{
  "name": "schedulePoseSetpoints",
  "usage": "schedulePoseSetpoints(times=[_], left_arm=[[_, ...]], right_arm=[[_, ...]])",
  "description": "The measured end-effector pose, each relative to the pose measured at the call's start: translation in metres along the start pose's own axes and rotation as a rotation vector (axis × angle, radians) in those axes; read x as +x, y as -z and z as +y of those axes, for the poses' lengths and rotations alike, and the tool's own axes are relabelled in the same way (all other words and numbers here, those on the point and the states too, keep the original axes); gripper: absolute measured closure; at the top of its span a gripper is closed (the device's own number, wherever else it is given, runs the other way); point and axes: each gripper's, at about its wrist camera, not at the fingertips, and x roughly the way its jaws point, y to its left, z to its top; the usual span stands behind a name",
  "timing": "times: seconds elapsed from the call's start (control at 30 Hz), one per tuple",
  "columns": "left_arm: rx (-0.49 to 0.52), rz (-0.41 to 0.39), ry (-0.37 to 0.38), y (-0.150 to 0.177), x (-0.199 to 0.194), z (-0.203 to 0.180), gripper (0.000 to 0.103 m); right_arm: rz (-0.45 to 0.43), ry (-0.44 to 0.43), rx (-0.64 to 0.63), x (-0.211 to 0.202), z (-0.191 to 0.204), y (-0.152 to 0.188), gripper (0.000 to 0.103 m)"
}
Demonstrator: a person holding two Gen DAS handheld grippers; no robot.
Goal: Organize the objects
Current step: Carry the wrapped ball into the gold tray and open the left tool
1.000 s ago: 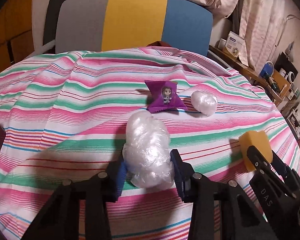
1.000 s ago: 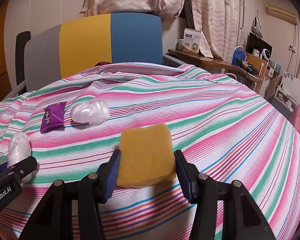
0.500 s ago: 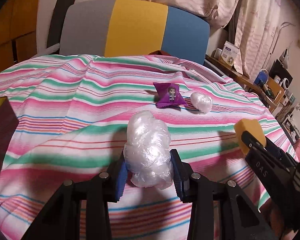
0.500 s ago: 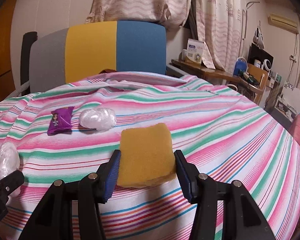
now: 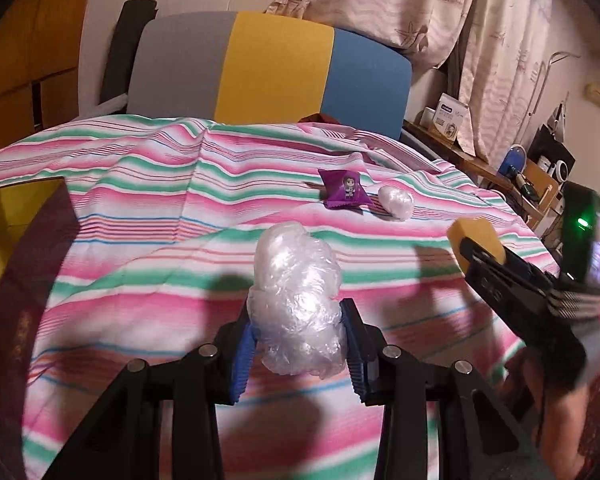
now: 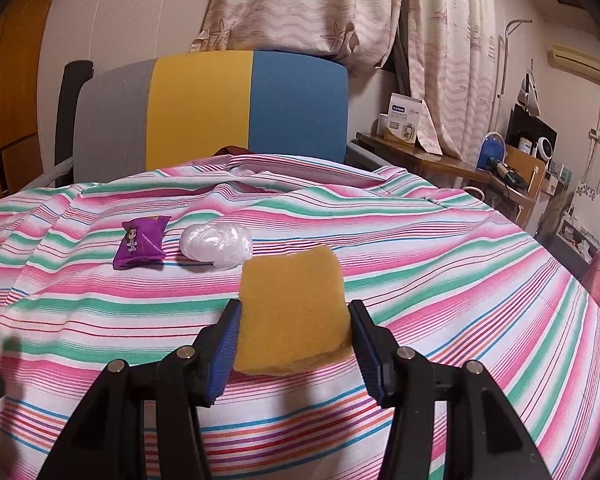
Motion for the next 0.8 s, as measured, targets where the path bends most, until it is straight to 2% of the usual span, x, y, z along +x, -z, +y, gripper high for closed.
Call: schedulePoseSetpoints(times=[0.1, 0.3, 0.7, 0.8], left_arm=[[-0.001, 0.007, 0.013, 0.006, -0.015, 0.006, 0.063], [-0.026, -0.028, 0.027, 0.004, -0.053, 0.024, 0.063], [-0.111, -0.103, -0.066, -0.009, -0.116, 0.093, 0.063], [-0.132, -0.108, -0.113, -0.014, -0.127, 0.116, 0.063]], right_arm=[[-0.004, 0.008, -0.021, -0.001, 0.004, 0.0, 0.049], [-0.026, 0.008, -0.049, -0.006, 0.009, 0.0, 0.049], [-0.048, -0.003, -0.109, -0.012, 0.02, -0.001, 0.049], [-0.044, -0.021, -0.134, -0.012, 0.025, -0.001, 0.049]])
